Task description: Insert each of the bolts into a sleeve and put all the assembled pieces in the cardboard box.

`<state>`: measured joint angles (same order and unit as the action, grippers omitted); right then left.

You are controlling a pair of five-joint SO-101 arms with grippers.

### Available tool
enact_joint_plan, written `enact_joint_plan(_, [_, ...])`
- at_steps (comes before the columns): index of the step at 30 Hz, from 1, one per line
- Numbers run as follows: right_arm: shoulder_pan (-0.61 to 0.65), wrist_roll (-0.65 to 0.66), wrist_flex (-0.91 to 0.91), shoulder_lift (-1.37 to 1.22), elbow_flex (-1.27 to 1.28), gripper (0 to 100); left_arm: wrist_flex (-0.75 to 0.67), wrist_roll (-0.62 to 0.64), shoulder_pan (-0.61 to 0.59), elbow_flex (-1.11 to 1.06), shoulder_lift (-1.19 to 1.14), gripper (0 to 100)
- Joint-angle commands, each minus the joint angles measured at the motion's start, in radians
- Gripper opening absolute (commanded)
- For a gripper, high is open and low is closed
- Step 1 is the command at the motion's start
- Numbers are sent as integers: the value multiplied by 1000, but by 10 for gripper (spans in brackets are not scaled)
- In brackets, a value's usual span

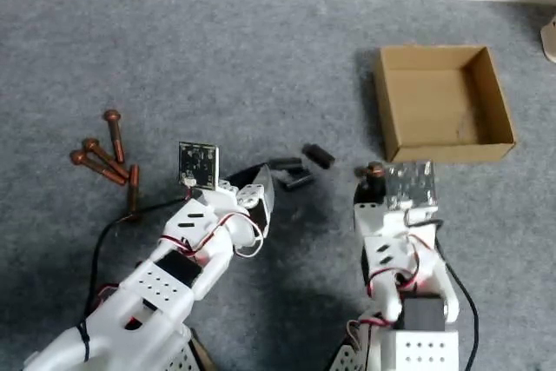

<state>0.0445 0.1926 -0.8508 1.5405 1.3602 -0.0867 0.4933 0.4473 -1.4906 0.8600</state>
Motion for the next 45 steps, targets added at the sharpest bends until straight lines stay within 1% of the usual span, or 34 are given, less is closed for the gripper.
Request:
enact_joint_plan(1, [-44, 6, 81, -232, -171, 5, -18, -34, 1, 27, -4, 7])
enact_joint_plan(5, [-90, 12, 94, -446, -317, 5, -21, -40, 1, 28, -5, 7])
enact_joint_plan(9, [-137, 26, 94, -590, -446, 5, -17, -40, 1, 28, -5, 7])
enact_joint_plan(15, [-206, 123, 91, -733, -591, 5, -15, -40, -1, 27, -5, 7])
enact_joint_plan(19, [-225, 226, 94, -842, -673, 5, -21, -40, 4, 15, -5, 7])
enact_joint_plan(21, [-228, 255, 94, -901, -719, 5, -21, -40, 4, 15, -5, 7])
enact_joint_plan(25, [-254, 261, 97, -1035, -820, 5, -21, -40, 5, 15, -5, 7])
enact_joint_plan(31, [-255, 259, 97, -1219, -977, 5, -21, -38, 10, 13, -4, 7])
enact_joint_plan(42, [-245, 258, 124, -1560, -1234, 5, -20, -34, 10, 13, -4, 7])
enact_joint_plan(45, [-222, 259, 124, -1679, -1319, 5, -18, -34, 12, 13, -4, 7])
